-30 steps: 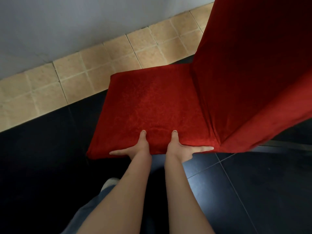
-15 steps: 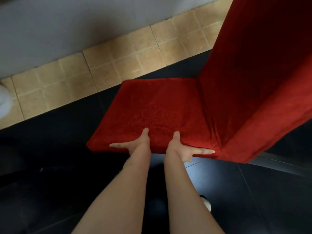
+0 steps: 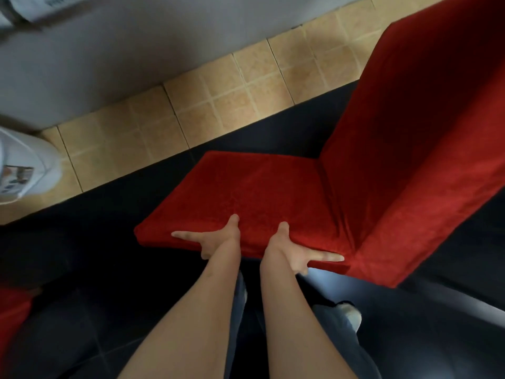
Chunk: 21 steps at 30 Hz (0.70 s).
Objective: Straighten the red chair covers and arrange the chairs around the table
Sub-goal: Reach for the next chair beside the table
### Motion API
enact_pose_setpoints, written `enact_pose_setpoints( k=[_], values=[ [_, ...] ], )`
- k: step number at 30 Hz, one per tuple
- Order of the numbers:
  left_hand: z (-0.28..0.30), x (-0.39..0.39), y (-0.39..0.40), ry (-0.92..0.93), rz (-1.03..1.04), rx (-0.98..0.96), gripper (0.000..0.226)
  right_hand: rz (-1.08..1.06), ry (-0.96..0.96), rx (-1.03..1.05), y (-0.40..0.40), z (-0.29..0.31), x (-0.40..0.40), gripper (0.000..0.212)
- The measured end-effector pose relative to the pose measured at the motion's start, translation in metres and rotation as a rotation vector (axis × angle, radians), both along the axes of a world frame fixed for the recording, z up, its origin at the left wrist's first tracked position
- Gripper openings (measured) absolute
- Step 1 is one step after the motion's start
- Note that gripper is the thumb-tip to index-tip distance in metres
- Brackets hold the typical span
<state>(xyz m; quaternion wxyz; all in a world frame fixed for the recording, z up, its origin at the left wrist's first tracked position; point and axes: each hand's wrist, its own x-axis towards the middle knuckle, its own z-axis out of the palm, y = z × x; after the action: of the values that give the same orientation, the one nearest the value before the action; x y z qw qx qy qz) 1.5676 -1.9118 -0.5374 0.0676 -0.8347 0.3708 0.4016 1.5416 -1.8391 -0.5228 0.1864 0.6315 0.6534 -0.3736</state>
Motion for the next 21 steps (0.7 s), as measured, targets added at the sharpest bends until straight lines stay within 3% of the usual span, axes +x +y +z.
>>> enact_pose_setpoints(
  k=[8, 14, 21],
  values=[
    [0.046, -0.025, -0.051, -0.042, -0.155, 0.068, 0.140, 0.023, -0.061, 0.069, -0.046, 0.027, -0.026, 0.121],
    [0.047, -0.055, -0.060, 0.065, -0.217, 0.063, 0.144, 0.118, -0.024, 0.115, -0.052, 0.034, -0.068, 0.133],
    [0.048, -0.108, -0.073, 0.097, -0.287, 0.021, 0.145, 0.161, 0.017, 0.116, -0.059, 0.035, -0.124, 0.129]
  ],
)
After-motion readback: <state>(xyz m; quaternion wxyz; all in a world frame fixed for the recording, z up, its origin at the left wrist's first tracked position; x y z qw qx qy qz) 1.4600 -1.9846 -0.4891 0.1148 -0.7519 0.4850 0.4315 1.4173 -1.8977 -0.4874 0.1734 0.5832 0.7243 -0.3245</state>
